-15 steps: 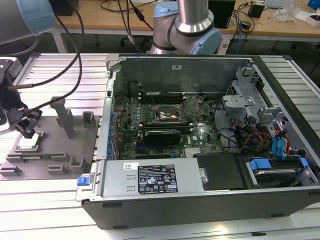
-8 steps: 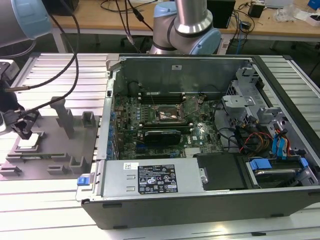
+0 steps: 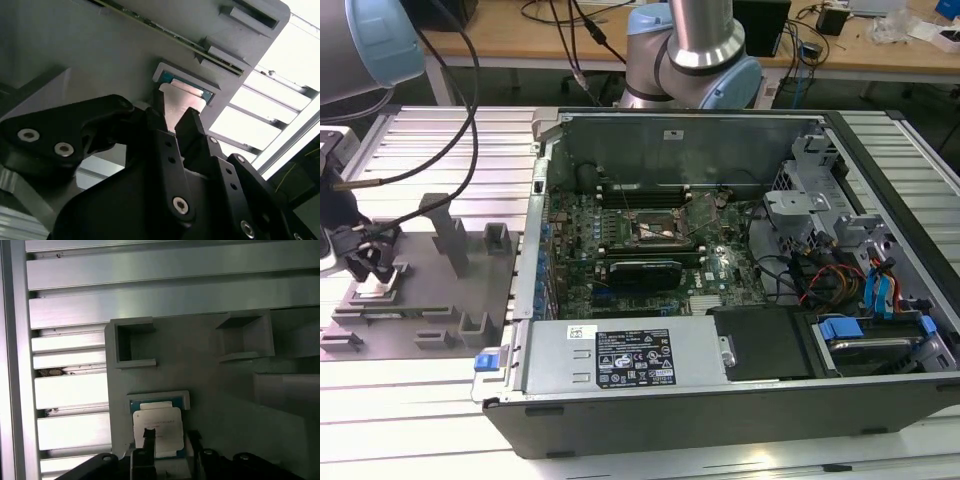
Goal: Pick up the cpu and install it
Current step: 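Pick up the cpu and move it towards the insertion slot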
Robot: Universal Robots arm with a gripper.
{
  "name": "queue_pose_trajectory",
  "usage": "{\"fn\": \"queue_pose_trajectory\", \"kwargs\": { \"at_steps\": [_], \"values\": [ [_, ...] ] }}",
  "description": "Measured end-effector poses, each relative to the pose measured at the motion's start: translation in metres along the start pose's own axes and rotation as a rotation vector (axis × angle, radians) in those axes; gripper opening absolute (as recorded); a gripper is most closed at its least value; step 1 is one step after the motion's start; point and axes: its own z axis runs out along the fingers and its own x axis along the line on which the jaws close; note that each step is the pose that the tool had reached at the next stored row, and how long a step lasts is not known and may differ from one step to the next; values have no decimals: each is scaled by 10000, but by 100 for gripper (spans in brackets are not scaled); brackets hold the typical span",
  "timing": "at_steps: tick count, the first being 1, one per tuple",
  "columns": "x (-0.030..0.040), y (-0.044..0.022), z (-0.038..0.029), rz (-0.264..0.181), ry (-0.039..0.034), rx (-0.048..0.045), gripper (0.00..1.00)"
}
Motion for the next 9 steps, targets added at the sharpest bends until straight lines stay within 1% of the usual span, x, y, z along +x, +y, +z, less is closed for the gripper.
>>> {"fn": "queue_pose_trajectory", "kwargs": {
  "at_steps": [2,3,4,7,9],
  "values": [
    [0,0,0,-1,0,0,48],
    [0,0,0,-2,0,0,48],
    [0,0,0,-3,0,0,55],
    [1,-2,45,-44,2,-7,55],
    [5,-4,87,-332,17,-32,55]
  ]
}}
